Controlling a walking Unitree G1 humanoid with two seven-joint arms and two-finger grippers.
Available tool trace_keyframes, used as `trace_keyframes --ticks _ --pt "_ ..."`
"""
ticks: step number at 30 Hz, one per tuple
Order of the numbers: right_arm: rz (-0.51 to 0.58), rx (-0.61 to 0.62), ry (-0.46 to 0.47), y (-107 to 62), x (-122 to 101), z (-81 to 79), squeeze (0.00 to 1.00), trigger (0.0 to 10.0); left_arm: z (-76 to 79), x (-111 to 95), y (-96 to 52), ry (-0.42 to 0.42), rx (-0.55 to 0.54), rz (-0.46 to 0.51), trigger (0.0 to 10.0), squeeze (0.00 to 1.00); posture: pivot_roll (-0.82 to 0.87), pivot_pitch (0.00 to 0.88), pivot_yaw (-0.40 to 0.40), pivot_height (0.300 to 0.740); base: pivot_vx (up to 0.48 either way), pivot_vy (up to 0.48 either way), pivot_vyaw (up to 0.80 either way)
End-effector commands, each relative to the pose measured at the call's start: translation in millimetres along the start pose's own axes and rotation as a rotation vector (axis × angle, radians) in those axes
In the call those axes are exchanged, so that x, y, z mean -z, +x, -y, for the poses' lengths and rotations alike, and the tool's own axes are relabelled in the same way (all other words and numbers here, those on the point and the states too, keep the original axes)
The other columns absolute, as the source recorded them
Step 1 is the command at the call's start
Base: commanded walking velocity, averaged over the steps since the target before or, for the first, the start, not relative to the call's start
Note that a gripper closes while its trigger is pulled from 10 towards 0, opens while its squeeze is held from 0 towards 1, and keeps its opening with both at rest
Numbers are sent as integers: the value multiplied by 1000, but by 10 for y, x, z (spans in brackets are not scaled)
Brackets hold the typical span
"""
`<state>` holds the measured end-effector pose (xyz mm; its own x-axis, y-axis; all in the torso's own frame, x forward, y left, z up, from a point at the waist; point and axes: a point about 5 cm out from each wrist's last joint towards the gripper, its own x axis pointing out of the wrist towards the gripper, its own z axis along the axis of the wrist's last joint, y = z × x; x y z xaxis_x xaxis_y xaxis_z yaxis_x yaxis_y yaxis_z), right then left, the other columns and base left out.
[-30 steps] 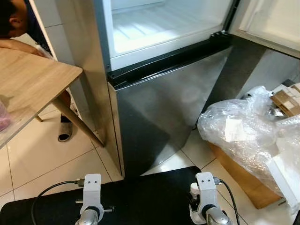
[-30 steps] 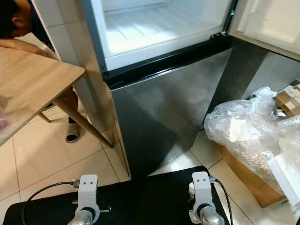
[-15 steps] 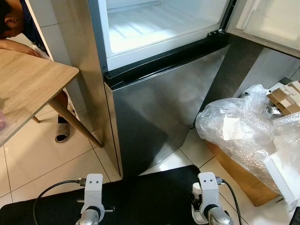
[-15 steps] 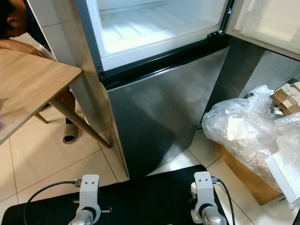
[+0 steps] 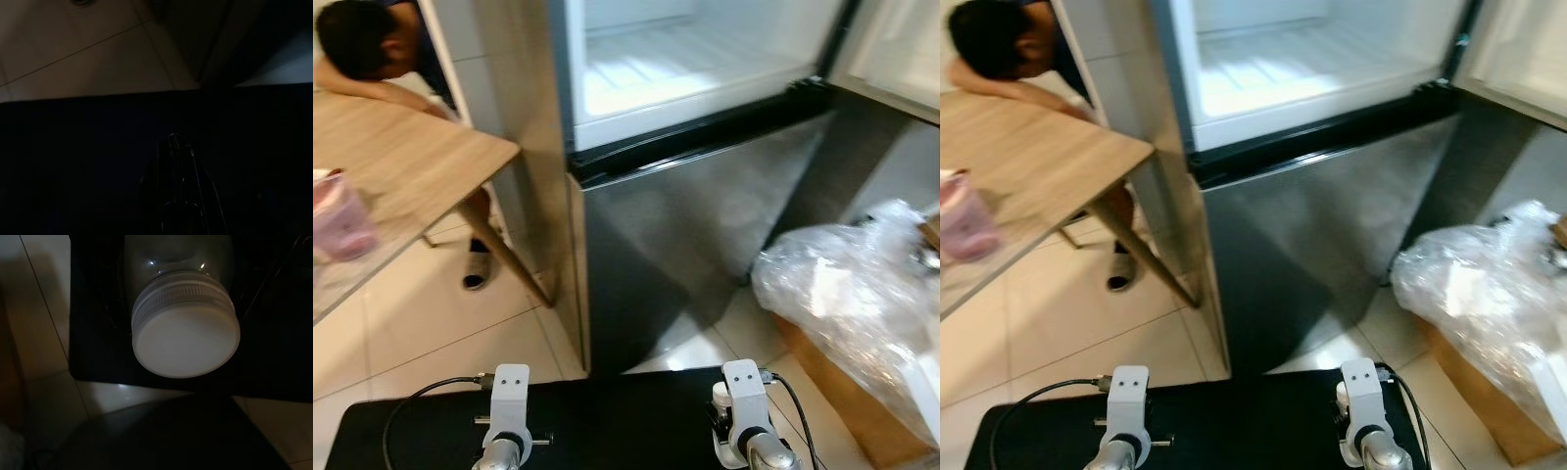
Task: Restocking fridge
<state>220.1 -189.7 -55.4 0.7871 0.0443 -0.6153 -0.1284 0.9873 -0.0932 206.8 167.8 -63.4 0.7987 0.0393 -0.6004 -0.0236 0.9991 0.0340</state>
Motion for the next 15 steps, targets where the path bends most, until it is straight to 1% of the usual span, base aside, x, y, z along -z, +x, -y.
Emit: trace_keyframes --ticks 1,12,15 --pt "-8 0 -1 -17 43 -8 0 10000 -25 53 -23 14 -3 -15 10000 0 -136 90 -20 740 0 0 800" --pt "-4 1 1 -9 29 -28 0 10000 -49 37 -17 17 -8 -10 10000 0 -131 90 -17 740 0 0 785" --pt "-3 7 14 -10 30 -28 0 10000 -50 40 -18 19 -7 -11 10000 0 -131 89 -16 740 0 0 0"
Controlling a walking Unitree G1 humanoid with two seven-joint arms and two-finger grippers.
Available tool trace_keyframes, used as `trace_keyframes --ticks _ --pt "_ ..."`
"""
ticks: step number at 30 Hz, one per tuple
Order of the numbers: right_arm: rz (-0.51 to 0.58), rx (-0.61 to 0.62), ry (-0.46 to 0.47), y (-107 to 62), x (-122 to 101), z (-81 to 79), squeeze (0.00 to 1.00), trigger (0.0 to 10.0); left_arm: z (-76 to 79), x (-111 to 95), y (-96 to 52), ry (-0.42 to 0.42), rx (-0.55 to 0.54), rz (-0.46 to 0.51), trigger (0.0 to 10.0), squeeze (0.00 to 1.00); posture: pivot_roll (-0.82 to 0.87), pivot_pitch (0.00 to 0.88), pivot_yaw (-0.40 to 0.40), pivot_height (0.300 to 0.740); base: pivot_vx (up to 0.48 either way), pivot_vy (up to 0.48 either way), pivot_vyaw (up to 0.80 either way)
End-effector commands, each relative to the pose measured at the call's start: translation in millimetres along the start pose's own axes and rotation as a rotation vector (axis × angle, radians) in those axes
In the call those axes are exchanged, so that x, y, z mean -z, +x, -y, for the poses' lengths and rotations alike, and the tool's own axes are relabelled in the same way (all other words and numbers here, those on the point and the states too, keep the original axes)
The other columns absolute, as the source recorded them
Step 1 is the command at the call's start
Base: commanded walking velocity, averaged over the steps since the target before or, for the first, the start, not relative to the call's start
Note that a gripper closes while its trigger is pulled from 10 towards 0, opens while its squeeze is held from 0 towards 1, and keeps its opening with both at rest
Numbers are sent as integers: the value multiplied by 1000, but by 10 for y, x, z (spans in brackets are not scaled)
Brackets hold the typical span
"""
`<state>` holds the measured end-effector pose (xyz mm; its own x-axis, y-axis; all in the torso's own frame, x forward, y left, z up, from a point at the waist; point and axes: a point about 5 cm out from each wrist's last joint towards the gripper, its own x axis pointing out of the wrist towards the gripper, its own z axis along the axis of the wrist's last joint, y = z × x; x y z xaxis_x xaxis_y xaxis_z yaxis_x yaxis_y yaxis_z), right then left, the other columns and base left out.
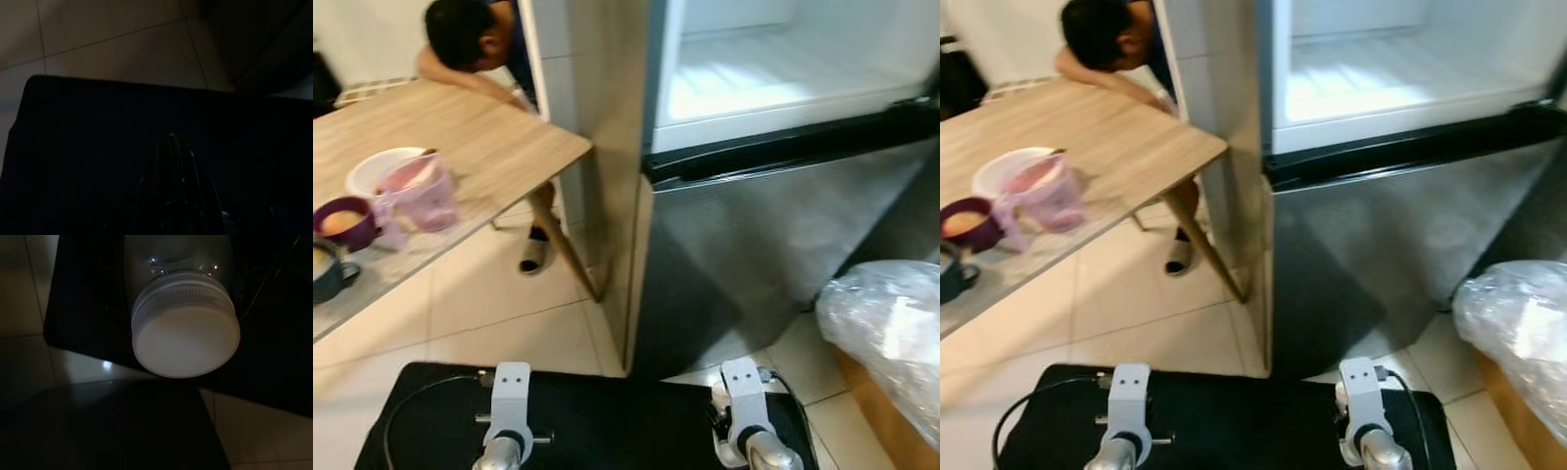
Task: Restocking fridge
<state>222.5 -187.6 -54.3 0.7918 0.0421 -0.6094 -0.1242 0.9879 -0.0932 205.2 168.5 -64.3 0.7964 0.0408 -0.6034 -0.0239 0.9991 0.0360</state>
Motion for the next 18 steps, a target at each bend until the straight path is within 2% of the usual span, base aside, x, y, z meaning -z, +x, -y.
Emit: trace_keyframes --ticks 1,13,18 --pt "-12 15 34 -24 61 -2 0 10000 -42 25 -11 19 -4 -9 10000 0 -131 90 -16 740 0 0 0" --pt "-7 15 64 -26 59 10 0 10000 -48 19 -8 20 -3 -8 10000 0 -129 96 -16 740 0 0 0" --pt "-21 19 65 -23 69 -5 0 10000 -54 23 -11 18 -8 -8 10000 0 -124 100 -17 740 0 0 -800"
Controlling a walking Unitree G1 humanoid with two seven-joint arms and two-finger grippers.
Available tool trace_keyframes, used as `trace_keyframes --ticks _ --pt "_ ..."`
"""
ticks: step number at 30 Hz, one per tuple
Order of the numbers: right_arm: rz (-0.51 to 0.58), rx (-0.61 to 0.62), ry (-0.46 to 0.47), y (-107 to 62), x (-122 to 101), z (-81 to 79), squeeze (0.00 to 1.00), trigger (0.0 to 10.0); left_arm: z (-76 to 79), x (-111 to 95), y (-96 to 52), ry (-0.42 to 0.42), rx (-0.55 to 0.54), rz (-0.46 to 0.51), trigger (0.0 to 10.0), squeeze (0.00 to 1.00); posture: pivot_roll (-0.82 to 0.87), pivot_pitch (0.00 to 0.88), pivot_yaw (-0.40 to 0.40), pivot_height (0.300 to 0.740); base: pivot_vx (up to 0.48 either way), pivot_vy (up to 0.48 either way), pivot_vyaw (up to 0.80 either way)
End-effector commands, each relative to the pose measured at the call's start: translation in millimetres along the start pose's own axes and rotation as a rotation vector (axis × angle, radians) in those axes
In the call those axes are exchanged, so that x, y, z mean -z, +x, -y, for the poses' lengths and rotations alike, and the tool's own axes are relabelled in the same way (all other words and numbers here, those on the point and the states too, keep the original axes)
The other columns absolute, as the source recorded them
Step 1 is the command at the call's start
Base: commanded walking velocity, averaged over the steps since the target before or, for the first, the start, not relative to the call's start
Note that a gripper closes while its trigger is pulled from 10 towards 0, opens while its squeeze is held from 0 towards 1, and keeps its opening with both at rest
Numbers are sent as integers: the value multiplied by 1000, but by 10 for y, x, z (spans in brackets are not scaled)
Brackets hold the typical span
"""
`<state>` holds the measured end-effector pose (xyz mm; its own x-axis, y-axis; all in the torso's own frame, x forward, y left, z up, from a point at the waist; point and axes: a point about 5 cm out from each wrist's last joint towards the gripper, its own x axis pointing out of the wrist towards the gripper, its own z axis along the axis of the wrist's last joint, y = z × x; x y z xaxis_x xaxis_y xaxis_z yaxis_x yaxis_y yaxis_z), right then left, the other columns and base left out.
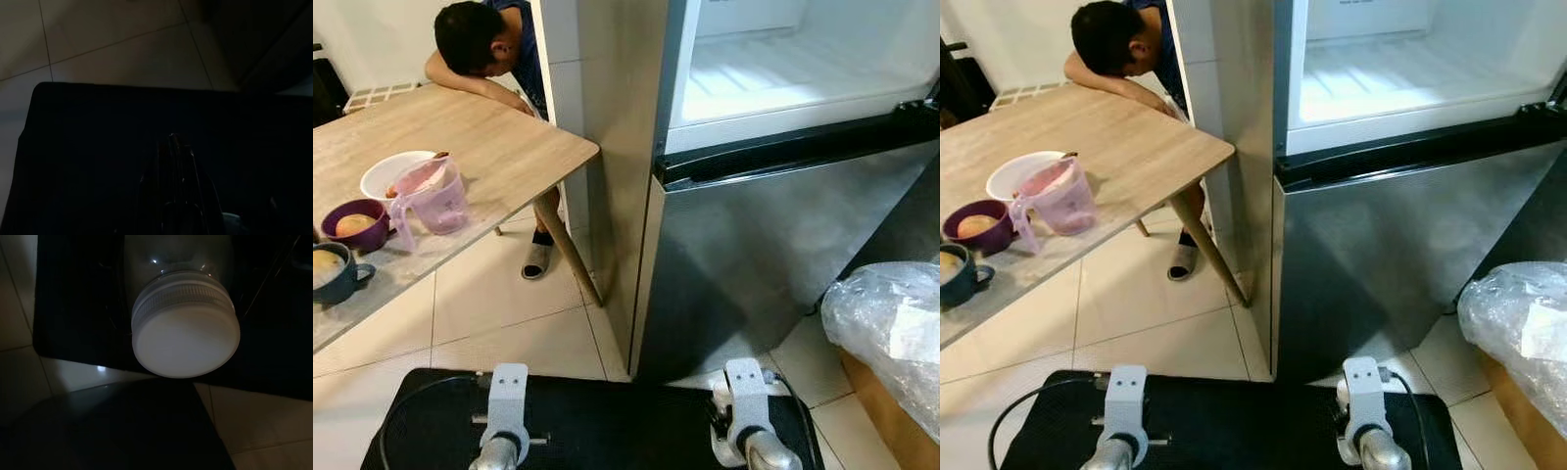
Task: Restocking fridge
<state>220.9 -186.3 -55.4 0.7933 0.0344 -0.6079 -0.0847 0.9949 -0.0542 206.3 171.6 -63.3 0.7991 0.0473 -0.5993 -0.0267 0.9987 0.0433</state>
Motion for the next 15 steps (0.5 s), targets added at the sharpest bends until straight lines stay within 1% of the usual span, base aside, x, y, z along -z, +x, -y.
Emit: trace_keyframes --ticks 1,8,9,12,15 --pt "-24 18 6 -17 55 12 0 10000 -26 36 -15 13 -3 -12 10000 0 -121 100 -19 740 0 0 0" --pt "-34 5 1 -16 69 -25 0 10000 -45 21 -14 8 -16 0 10000 0 -115 102 -18 740 0 0 0" --pt "-31 4 6 -14 66 -31 0 10000 -69 21 -17 11 -32 3 10000 0 -113 103 -19 740 0 0 0" --pt "-30 2 7 -14 64 -34 0 10000 -83 32 -18 9 -40 -7 10000 0 -111 105 -22 740 0 0 0" --pt "-30 -1 6 -12 62 -37 0 10000 -110 30 -26 -9 -52 5 10000 0 -110 107 -24 740 0 0 0"
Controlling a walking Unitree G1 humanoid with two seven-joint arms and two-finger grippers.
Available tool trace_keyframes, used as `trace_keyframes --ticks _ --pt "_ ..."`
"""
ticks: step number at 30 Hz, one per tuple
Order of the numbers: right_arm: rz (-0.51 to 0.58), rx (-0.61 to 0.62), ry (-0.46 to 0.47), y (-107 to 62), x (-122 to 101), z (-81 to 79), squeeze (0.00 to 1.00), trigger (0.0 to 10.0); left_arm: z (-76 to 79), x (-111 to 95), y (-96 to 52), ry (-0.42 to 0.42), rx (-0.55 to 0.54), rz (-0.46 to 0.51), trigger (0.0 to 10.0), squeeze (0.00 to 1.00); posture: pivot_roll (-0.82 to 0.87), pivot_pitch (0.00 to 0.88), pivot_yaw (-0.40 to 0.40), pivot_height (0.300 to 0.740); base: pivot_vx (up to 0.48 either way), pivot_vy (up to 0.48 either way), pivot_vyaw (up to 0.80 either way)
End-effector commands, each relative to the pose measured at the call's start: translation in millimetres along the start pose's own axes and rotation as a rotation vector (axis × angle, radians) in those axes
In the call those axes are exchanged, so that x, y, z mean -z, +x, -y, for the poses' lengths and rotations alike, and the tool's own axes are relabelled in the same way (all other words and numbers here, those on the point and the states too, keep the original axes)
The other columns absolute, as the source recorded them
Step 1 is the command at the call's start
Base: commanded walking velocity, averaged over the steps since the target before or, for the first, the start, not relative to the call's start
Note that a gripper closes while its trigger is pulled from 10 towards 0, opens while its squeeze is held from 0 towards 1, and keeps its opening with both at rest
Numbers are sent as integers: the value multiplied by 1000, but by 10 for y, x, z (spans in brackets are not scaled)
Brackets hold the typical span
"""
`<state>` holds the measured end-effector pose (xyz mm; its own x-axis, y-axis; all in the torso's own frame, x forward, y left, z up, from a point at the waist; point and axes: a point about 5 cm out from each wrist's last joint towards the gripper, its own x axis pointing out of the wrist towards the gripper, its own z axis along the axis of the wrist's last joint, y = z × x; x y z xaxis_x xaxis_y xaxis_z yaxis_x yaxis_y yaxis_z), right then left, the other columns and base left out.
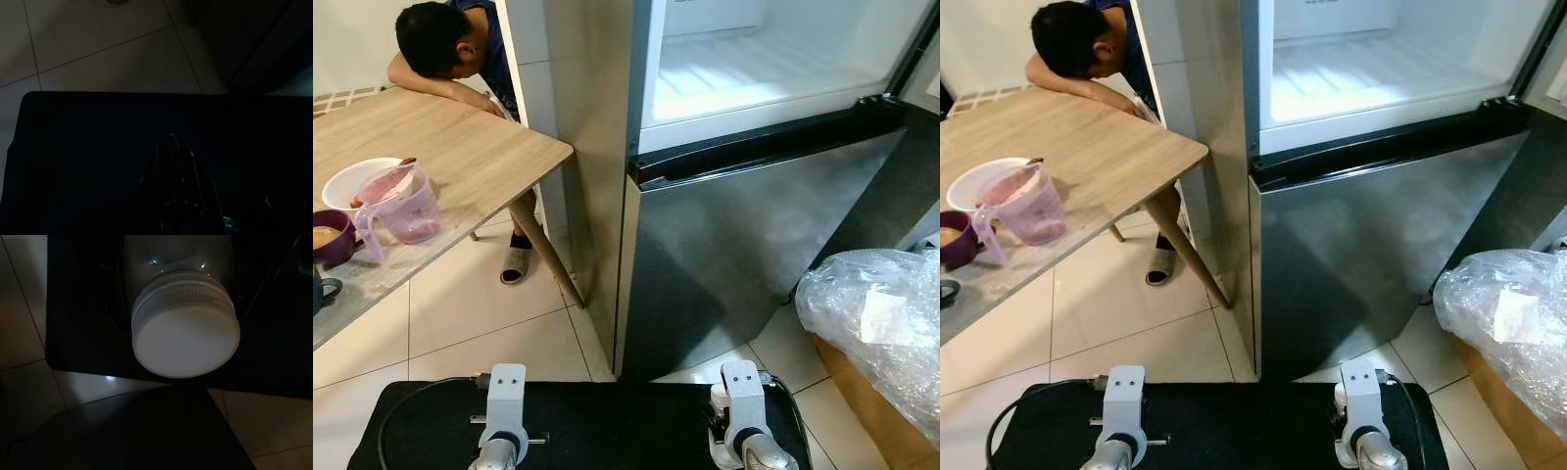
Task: Restocking fridge
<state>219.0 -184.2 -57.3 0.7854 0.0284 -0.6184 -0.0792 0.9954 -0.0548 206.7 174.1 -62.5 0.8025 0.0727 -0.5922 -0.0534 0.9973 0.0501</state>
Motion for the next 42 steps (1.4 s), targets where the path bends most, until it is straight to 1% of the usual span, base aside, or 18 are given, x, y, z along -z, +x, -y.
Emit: trace_keyframes --ticks 1,21,26,29,33,37,39,42 --pt "-17 -6 2 -9 37 -14 0 10000 -89 36 -25 3 -26 0 10000 0 -108 108 -25 740 0 0 0" --pt "-14 -3 5 -19 55 -18 0 10000 -74 43 -28 -1 -3 -2 10000 0 -107 115 -15 740 254 0 0" --pt "-17 -1 14 -21 60 -10 0 10000 -70 35 -25 2 -2 0 10000 0 -108 115 -14 740 310 0 0" --pt "-28 -3 38 -22 72 -6 0 10000 -66 35 -25 4 -1 1 10000 0 -109 114 -15 740 294 0 0" --pt "-29 0 39 -23 74 1 0 10000 -63 36 -26 5 -1 1 10000 0 -109 115 -16 740 265 0 0" --pt "-21 10 16 -24 64 16 0 10000 -54 29 -29 0 0 13 10000 0 -110 116 -17 740 0 0 0" --pt "-27 11 45 -27 76 25 0 10000 -40 22 -29 12 11 22 10000 0 -109 116 -16 740 0 0 0" --pt "-28 12 44 -29 80 28 0 10000 -39 24 -30 17 10 21 10000 0 -109 117 -16 740 0 0 0"
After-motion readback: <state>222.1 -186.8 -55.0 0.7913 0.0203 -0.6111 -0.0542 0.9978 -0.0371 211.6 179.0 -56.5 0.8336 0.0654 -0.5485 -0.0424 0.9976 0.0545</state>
